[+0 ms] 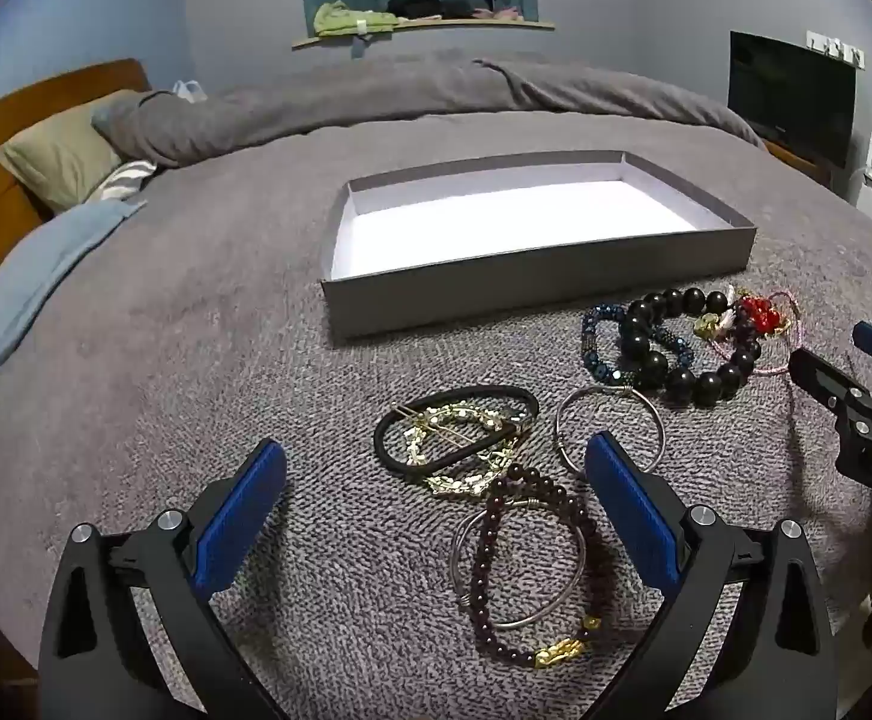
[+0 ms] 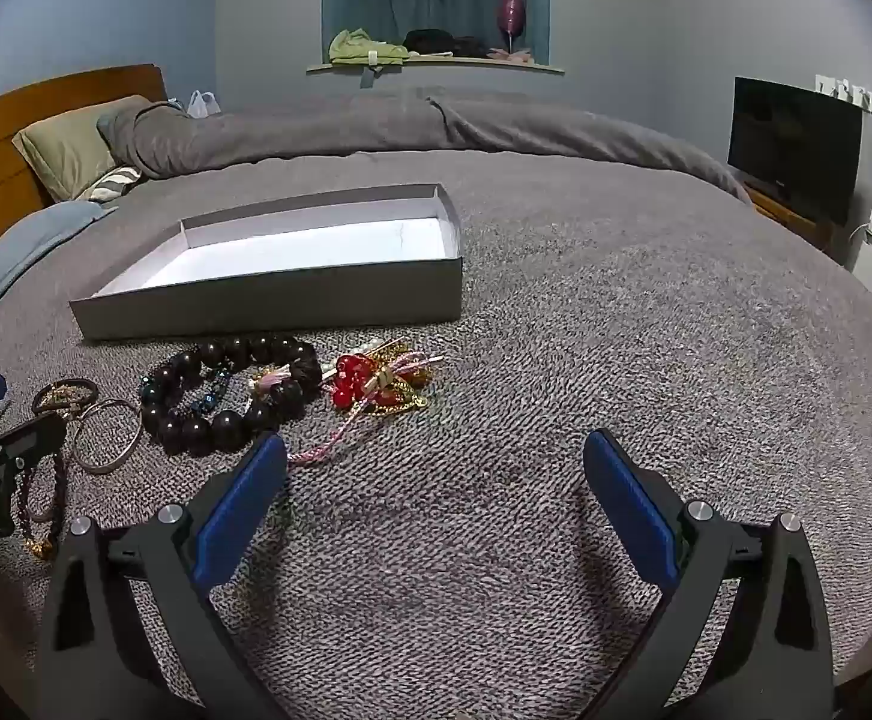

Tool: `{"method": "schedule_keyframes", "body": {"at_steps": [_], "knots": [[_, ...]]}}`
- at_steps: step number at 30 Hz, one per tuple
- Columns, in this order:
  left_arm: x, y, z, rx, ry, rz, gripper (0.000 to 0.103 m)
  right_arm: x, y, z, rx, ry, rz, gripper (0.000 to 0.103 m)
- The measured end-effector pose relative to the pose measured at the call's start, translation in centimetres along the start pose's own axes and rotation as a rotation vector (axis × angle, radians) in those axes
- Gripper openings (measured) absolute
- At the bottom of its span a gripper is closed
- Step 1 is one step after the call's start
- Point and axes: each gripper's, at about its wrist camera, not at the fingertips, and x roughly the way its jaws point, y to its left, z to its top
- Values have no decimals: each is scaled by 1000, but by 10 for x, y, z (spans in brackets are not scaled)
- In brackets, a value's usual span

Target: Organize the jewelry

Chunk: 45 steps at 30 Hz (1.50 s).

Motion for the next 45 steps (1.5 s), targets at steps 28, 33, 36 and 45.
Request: {"method": "schedule_keyframes", "body": {"at_steps": [28,33,36,45], "knots": [[-3,-3,0,9,-8,-2,99,1,3,-3,3,7,4,98],[-3,-4,0,9,-10,-3,99,1,3,-2,3,8,5,98],[-3,-4,1,8,-8,-2,99,1,4,-2,3,9,5,98],[-3,-3,0,7,-10,-4,99,1,3,-2,2,9,6,98]]}}
